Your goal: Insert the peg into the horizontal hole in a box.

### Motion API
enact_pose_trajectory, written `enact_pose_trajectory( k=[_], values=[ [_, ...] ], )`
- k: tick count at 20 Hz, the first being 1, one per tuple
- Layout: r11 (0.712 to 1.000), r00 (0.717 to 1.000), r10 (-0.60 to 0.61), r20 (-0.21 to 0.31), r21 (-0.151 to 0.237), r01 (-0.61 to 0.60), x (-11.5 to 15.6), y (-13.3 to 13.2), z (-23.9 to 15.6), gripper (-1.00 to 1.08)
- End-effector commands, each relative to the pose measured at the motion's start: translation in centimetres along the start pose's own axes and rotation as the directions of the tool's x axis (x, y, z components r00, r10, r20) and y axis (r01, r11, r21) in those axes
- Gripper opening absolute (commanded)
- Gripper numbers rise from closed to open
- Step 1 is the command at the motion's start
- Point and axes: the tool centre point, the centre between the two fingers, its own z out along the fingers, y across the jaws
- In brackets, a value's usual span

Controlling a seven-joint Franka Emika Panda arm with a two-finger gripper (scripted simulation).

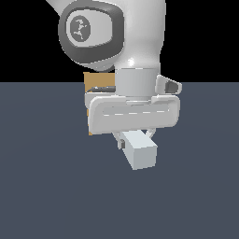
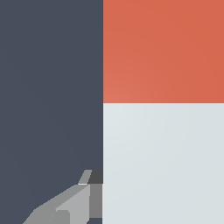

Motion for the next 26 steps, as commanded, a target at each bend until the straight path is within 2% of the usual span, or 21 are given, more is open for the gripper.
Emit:
enact_pose_trajectory(
  k=[1, 22, 26],
  values=[
    [1.000, 1.000, -0.002, 0.002, -0.005, 0.002, 0.9, -0.1, -1.0, -1.00],
    [1.000, 1.000, -0.008, 0.001, -0.004, 0.008, 2.4, -0.1, -2.3, -1.00],
    [1.000, 1.000, -0.008, 0.001, -0.004, 0.008, 3.5, -0.2, -2.3, -1.00]
  ],
)
